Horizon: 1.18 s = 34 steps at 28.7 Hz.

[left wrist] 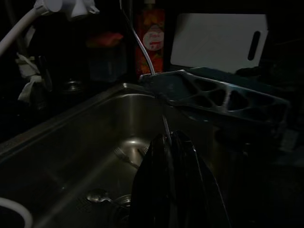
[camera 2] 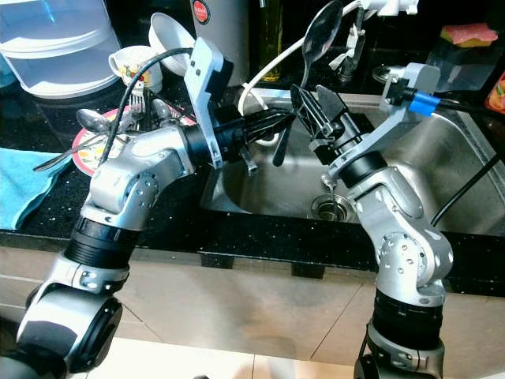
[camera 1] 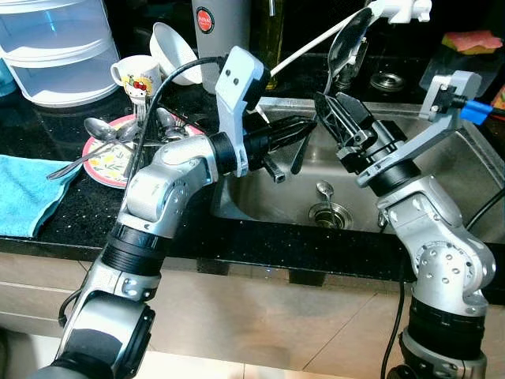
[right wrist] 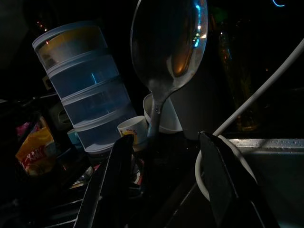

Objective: Kitchen organization

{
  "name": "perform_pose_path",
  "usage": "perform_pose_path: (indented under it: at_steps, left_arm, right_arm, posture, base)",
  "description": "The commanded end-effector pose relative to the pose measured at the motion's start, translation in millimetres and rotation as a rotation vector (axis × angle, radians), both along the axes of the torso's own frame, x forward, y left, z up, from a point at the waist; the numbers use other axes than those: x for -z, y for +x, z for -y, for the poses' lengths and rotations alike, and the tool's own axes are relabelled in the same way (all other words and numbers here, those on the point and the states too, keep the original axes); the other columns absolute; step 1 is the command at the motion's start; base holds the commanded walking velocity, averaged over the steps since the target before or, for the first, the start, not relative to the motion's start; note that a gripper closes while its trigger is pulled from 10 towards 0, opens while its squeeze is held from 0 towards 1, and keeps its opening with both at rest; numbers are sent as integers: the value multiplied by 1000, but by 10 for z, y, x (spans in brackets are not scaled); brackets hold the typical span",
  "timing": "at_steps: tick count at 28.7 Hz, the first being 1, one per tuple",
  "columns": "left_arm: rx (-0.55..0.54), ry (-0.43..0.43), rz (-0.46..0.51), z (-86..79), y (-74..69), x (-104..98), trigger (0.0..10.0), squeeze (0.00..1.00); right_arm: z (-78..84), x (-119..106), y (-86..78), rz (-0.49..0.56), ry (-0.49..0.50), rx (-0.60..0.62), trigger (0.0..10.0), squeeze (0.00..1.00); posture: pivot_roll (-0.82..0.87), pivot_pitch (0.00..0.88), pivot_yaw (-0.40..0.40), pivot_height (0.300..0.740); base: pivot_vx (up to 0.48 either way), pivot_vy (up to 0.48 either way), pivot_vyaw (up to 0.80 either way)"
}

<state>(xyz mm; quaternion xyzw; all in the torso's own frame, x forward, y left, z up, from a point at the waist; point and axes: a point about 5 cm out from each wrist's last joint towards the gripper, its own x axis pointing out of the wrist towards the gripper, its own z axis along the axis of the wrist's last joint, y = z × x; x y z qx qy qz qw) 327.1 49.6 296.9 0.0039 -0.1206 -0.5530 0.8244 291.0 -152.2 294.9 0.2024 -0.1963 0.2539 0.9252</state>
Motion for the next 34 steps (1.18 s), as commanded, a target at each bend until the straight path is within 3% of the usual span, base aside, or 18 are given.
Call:
perform_pose_path:
  at_steps: [1, 4, 5, 6, 7, 8, 9, 10, 22, 23, 24, 25, 28, 29, 31, 32, 33, 34]
  left_arm:
    - [11, 30, -1, -3, -22, 36, 10000, 0]
    - [19, 37, 0, 2, -40, 44, 10000, 0]
    - [21, 37, 0, 3, -43, 41, 10000, 0]
    - [21, 36, 0, 2, -44, 38, 10000, 0]
    - [20, 36, -1, 1, -41, 37, 10000, 0]
    - [20, 36, -1, 1, -41, 37, 10000, 0]
    - [22, 36, -1, 2, -42, 36, 10000, 0]
    - [23, 35, -1, 4, -44, 34, 10000, 0]
    - [-10, 29, 9, -5, -28, 10, 10000, 0]
    - [-26, 10, 3, -5, -7, -10, 10000, 1000]
    - [-26, 10, 3, -5, -7, -10, 10000, 1000]
    - [-25, 0, -5, -5, -2, -20, 10000, 1000]
    - [-22, -18, -8, -13, -1, -48, 10000, 1000]
    - [-23, -25, -8, -18, -2, -60, 10000, 0]
    - [-2, -67, -28, -64, -20, -104, 10000, 0]
    - [-13, -72, -37, -91, -15, -108, 10000, 0]
    - [-73, -49, -59, -128, 37, -76, 10000, 0]
    - [-73, -49, -59, -128, 37, -76, 10000, 0]
  right_arm:
    - [-17, -25, -27, 7, -5, -11, 10000, 0]
    - [-21, -21, -26, 4, -5, -14, 10000, 0]
    - [-23, -19, -26, 2, -6, -15, 7647, 0]
    - [-23, -18, -26, -1, -6, -17, 7647, 0]
    - [-26, -13, -26, -4, -9, -19, 4392, 0]
    - [-26, -13, -26, -4, -9, -19, 4392, 0]
    - [-26, -13, -26, -5, -9, -21, 1686, 0]
    - [-27, -11, -25, -8, -7, -23, 0, 0]
    - [-38, 1, -17, -22, -8, -29, 0, 0]
    - [-28, 4, -8, -26, -12, -15, 8667, 0]
    - [-28, 4, -8, -26, -12, -15, 8667, 0]
    - [-24, 7, -3, -28, -17, -9, 10000, 0]
    - [-17, 19, 6, -34, -27, 3, 10000, 0]
    - [-15, 23, 8, -36, -30, 8, 10000, 0]
    - [35, 43, 43, -48, -43, 68, 10000, 0]
    - [116, 66, 97, -66, -50, 151, 10000, 0]
    - [299, 123, 205, -122, -53, 311, 10000, 0]
    - [299, 123, 205, -122, -53, 311, 10000, 0]
  posture:
    - [14, 97, 51, 740]
    - [14, 99, 50, 740]
    - [13, 102, 48, 740]
    - [13, 102, 48, 740]
    - [13, 102, 48, 740]
    - [13, 102, 48, 740]
    - [14, 105, 48, 740]
    - [14, 105, 48, 740]
    - [14, 113, 46, 740]
    - [14, 114, 46, 740]
    - [14, 114, 46, 740]
    - [14, 114, 46, 740]
    - [14, 114, 46, 740]
    - [14, 114, 46, 740]
    - [14, 114, 46, 740]
    - [14, 114, 46, 740]
    - [21, 116, 50, 740]
    - [21, 116, 50, 740]
  base:
    - [0, 0, 0]
    - [0, 0, 0]
    - [0, 0, 0]
    - [0, 0, 0]
    - [0, 0, 0]
    - [0, 0, 0]
    - [0, 0, 0]
    - [0, 0, 0]
    - [0, 0, 0]
    - [0, 0, 0]
    - [0, 0, 0]
    - [0, 0, 0]
    - [0, 0, 0]
    - [0, 0, 0]
    - [0, 0, 0]
    - [0, 0, 0]
    - [0, 0, 0]
    - [0, 0, 0]
